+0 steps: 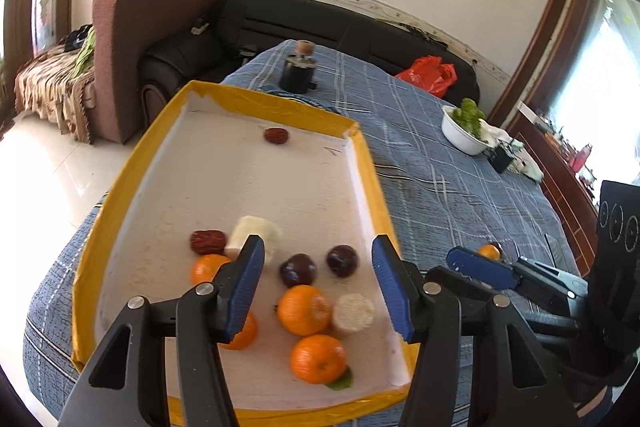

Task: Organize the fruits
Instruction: 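Open the left gripper to drop the date while the right gripper releases the plum, then move both open grippers back toward the loose fruit on the cover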

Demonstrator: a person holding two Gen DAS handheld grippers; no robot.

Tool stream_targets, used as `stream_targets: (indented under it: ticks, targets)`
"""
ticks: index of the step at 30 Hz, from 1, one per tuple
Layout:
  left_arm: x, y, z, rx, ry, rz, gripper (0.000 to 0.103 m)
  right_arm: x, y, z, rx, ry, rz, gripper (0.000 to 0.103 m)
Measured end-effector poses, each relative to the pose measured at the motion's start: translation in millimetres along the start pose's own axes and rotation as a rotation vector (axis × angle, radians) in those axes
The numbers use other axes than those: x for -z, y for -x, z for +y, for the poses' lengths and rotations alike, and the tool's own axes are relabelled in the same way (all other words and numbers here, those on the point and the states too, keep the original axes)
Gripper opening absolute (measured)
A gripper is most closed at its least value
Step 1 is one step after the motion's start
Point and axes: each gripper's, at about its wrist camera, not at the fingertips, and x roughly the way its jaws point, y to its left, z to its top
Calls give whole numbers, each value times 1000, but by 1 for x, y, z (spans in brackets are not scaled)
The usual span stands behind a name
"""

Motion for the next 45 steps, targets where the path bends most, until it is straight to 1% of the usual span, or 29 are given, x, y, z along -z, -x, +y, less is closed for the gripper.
stream_targets:
  ticks: [7, 11, 14, 16, 18, 20, 23, 28, 29, 30, 33, 37, 40, 43, 45]
  targets:
    - [5, -3, -40, 22, -78, 20, 55, 15, 43, -58, 59, -83, -43, 41]
    - [10, -10, -69, 52, -129, 44, 55, 26, 69, -107, 116, -174, -67, 41]
    - [18, -21, -96, 94, -173, 80, 55, 38, 81, -139, 133, -265, -84, 41]
    - [25, -31, -114, 113, -205, 103, 55, 49, 81, -163, 124, -349, -83, 40]
    - [34, -40, -129, 140, -230, 128, 55, 58, 78, -177, 99, -410, -72, 34]
    - [44, -48, -141, 161, -248, 147, 55, 63, 72, -187, 90, -447, -46, 31]
    - [55, -59, -155, 186, -269, 175, 55, 67, 69, -194, 70, -473, -24, 31]
    - [58, -69, -160, 183, -289, 189, 55, 67, 59, -183, 50, -436, 12, 31]
    - [59, -70, -160, 186, -288, 193, 54, 67, 57, -181, 57, -428, 19, 31]
    - [59, -70, -160, 189, -289, 196, 55, 66, 57, -179, 82, -411, 19, 31]
    - [59, -72, -158, 190, -288, 200, 54, 67, 56, -179, 85, -404, 20, 31]
    - [60, -72, -158, 194, -289, 205, 55, 69, 55, -179, 130, -383, 31, 31]
    - [61, -73, -159, 194, -292, 207, 55, 69, 53, -181, 140, -380, 37, 32]
    - [62, -74, -161, 196, -296, 213, 54, 69, 52, -178, 156, -351, 42, 32]
    - [62, -74, -163, 196, -302, 212, 55, 69, 47, -175, 159, -329, 64, 32]
